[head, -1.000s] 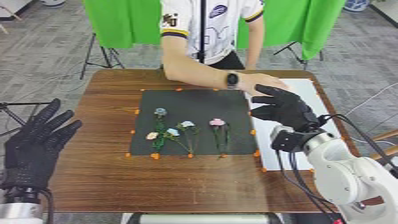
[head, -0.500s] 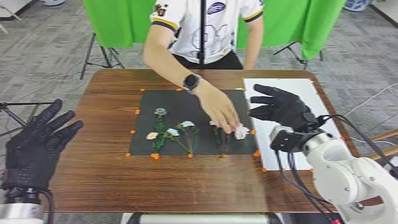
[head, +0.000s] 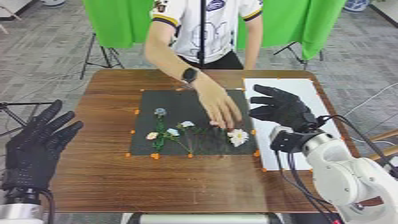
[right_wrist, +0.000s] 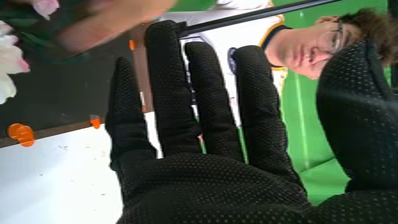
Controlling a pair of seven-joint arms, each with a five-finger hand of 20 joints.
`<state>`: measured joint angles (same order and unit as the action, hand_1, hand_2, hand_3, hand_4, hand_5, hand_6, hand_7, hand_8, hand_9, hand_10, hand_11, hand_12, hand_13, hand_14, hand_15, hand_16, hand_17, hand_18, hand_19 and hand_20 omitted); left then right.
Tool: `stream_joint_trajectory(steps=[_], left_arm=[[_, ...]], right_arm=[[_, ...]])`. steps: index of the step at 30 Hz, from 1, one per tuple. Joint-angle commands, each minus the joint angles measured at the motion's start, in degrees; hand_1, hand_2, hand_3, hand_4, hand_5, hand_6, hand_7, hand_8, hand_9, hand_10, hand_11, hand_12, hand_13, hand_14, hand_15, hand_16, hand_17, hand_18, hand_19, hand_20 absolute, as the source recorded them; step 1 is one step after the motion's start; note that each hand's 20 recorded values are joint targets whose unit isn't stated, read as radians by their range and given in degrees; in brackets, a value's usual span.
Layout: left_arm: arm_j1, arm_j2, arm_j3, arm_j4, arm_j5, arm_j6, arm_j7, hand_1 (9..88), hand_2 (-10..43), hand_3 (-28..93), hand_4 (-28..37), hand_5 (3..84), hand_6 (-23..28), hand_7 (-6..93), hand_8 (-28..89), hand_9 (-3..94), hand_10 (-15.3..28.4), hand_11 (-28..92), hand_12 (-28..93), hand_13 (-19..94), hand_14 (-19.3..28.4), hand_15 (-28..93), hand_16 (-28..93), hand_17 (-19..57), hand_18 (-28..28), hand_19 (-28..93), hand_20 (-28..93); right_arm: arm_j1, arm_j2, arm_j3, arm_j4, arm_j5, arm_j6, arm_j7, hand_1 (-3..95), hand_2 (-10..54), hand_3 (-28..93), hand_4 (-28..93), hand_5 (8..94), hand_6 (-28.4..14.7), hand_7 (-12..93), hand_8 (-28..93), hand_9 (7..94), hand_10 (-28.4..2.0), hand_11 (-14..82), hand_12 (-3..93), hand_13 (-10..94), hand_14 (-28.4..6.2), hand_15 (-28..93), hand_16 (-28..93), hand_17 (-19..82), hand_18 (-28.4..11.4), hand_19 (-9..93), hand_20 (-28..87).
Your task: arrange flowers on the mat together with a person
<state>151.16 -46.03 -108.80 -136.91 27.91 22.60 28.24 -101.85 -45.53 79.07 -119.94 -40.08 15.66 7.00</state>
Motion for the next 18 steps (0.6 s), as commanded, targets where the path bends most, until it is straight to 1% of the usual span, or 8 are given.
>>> stream_joint_trajectory(steps=[1, 3, 4, 8, 10, 12, 13, 18], left_arm=[[0.18, -0.59, 0.15, -0.15, 0.35, -0.09, -0.84, 20.6, 7.8, 75, -26.4, 33.5, 6.0, 8.8, -8, 30.5, 15.1, 17, 12, 20, 21.9, 43, -5, -9.2, 16.8, 36, 16], [0.15, -0.71, 0.21, -0.14, 0.47, -0.06, -0.91, 20.5, 7.8, 75, -26.3, 33.5, 6.0, 8.8, -8, 30.5, 15.1, 17, 12, 20, 21.9, 43, -5, -9.2, 16.8, 36, 16], [-0.08, -1.01, 0.14, -0.15, 0.79, -0.25, -1.45, 20.6, 7.8, 75, -26.3, 33.5, 6.0, 8.8, -8, 30.5, 15.1, 17, 12, 20, 21.9, 43, -5, -9.2, 16.8, 36, 16], [0.37, -0.2, 0.12, -0.18, 0.11, 0.1, -0.49, 20.6, 7.8, 75, -26.4, 33.4, 6.0, 8.8, -8, 30.4, 15.1, 17, 12, 20, 21.9, 43, -5, -9.2, 16.8, 36, 16], [0.1, -0.58, 0.04, -0.2, 0.48, -0.06, -1.0, 20.6, 7.8, 75, -26.4, 33.4, 6.0, 8.8, -8, 30.5, 15.1, 17, 12, 20, 21.8, 43, -5, -9.3, 16.8, 36, 16], [0.25, -0.46, 0.01, -0.22, 0.38, -0.05, -0.8, 20.6, 7.8, 75, -26.4, 33.4, 6.0, 8.9, -8, 30.5, 15.1, 17, 12, 20, 21.8, 43, -5, -9.2, 16.8, 36, 16], [0.44, 0.25, 0.04, -0.21, -0.25, 0.39, -0.11, 20.5, 7.8, 75, -26.4, 33.5, 6.0, 8.9, -8, 30.5, 15.1, 17, 12, 20, 21.9, 43, -5, -9.2, 16.8, 36, 16], [0.1, -0.73, 0.17, -0.22, 0.68, -0.05, -0.9, 20.6, 7.8, 75, -26.4, 33.4, 6.0, 8.8, -8, 30.5, 15.1, 17, 12, 20, 21.9, 43, -5, -9.3, 16.8, 36, 16]], right_arm=[[-0.2, -0.44, 0.1, -0.43, 0.17, -0.03, -0.08, 30.1, -2.7, 77, -26, 53.9, 2.8, 16, -13, 54.4, -14.5, 14.7, 14.8, 50, -15.3, 46, 12, 13, -24.4, 53, 14], [-0.36, -0.43, 0.27, -0.48, -0.02, -0.12, -0.09, 30.1, -2.6, 77, -26, 53.9, 2.8, 16, -13, 54.5, -14.6, 14.7, 14.8, 50, -15.3, 46, 12, 13, -24.4, 53, 15], [-0.48, -0.35, 0.28, -0.54, 0.1, 0.0, -0.26, 30.0, -2.6, 77, -26, 53.9, 2.8, 16, -13, 54.5, -14.6, 14.7, 14.8, 50, -15.3, 46, 12, 13, -24.4, 53, 14], [-0.65, -0.3, 0.41, -0.6, 0.09, -0.08, -0.44, 30.0, -2.5, 77, -26, 53.9, 2.8, 15, -13, 54.5, -14.5, 14.7, 14.7, 50, -15.3, 46, 12, 13, -24.4, 53, 14], [-0.61, -0.31, 0.42, -0.53, 0.4, -0.33, -0.57, 30.0, -2.5, 77, -26, 53.8, 2.8, 15, -13, 54.4, -14.5, 14.7, 14.7, 50, -15.3, 46, 12, 13, -24.4, 53, 14], [-0.7, -0.34, 0.49, -0.59, 0.18, -0.43, -0.49, 29.9, -2.4, 77, -26, 53.8, 2.9, 15, -13, 54.4, -14.5, 14.7, 14.7, 50, -15.3, 46, 12, 13, -24.4, 53, 15], [-0.57, -0.17, 0.29, -0.59, 0.23, -0.2, -0.6, 29.9, -2.4, 77, -26, 53.8, 2.9, 15, -13, 54.5, -14.5, 14.7, 14.8, 50, -15.3, 46, 12, 13, -24.4, 53, 15], [-0.27, -0.17, 0.07, -0.49, 0.29, -0.26, -0.64, 29.9, -2.4, 77, -26, 53.9, 2.8, 16, -13, 54.5, -14.5, 14.7, 14.7, 50, -15.3, 46, 12, 13, -24.4, 53, 15]])
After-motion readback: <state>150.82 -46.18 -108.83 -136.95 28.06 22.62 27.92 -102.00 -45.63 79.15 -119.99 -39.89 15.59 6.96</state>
